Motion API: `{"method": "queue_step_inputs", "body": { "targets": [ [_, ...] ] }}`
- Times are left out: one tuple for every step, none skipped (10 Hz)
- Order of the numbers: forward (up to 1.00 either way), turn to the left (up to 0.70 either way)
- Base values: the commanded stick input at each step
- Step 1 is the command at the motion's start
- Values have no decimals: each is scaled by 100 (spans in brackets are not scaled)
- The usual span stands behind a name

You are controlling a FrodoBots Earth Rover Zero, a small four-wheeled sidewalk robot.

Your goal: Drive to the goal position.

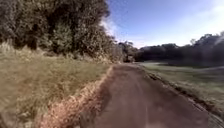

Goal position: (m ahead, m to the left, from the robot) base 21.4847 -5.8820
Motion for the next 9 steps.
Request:
{"method": "queue_step_inputs", "body": {
  "targets": [
    [100,0],
    [100,0],
    [100,0],
    [100,0],
    [100,0],
    [100,0],
    [100,-5],
    [100,-13],
    [100,-39]
  ]
}}
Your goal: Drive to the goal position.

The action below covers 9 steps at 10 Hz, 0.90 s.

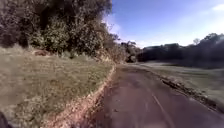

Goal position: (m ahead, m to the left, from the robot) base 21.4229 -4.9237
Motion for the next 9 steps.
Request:
{"method": "queue_step_inputs", "body": {
  "targets": [
    [100,-40],
    [100,-40],
    [100,-40],
    [100,-40],
    [100,-40],
    [100,-40],
    [100,-40],
    [100,-26],
    [100,-9]
  ]
}}
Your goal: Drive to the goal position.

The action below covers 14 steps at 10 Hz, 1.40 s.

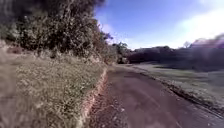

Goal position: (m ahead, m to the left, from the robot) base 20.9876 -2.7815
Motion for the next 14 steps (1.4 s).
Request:
{"method": "queue_step_inputs", "body": {
  "targets": [
    [100,0],
    [100,0],
    [100,0],
    [100,0],
    [100,0],
    [100,0],
    [100,0],
    [100,0],
    [100,0],
    [100,37],
    [100,39],
    [100,40],
    [100,40],
    [100,40]
  ]
}}
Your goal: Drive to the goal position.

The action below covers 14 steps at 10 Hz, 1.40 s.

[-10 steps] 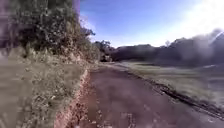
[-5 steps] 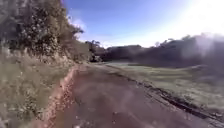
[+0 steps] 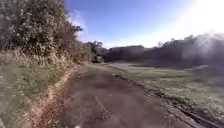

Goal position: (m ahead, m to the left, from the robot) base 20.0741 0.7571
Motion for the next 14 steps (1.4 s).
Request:
{"method": "queue_step_inputs", "body": {
  "targets": [
    [100,0],
    [100,0],
    [100,0],
    [100,0],
    [100,0],
    [100,0],
    [100,0],
    [100,0],
    [100,0],
    [100,0],
    [100,0],
    [100,0],
    [85,0],
    [85,0]
  ]
}}
